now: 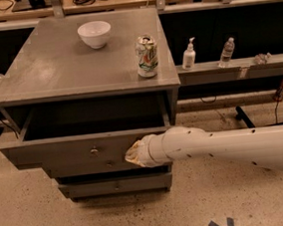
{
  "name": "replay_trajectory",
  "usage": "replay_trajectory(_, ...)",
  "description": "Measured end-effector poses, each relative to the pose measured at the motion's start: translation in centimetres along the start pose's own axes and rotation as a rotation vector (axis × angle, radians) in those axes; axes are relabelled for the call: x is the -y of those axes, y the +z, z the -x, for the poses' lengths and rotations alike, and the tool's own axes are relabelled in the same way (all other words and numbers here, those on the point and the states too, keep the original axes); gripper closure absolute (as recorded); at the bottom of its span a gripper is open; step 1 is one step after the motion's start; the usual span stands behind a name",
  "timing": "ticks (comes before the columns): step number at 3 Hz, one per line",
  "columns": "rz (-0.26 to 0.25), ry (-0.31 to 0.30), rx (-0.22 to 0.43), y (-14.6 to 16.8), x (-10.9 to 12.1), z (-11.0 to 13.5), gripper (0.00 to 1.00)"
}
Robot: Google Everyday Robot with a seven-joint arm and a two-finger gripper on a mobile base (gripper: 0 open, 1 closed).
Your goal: Close top drawer
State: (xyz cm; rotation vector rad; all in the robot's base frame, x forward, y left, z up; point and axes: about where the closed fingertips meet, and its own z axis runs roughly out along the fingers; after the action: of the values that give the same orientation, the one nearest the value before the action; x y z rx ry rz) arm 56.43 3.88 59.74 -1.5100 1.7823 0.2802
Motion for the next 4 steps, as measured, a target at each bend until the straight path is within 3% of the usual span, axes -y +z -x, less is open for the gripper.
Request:
replay_trajectory(1, 0.002, 0.000, 0.004, 0.7, 1.9, 0.1, 1.00)
replay_trajectory(2, 0.002, 0.000, 0.004, 0.6, 1.7, 0.1, 1.00)
replay_trajectory(4, -0.025, 0.006, -0.013, 1.8, 6.0, 0.0, 1.00)
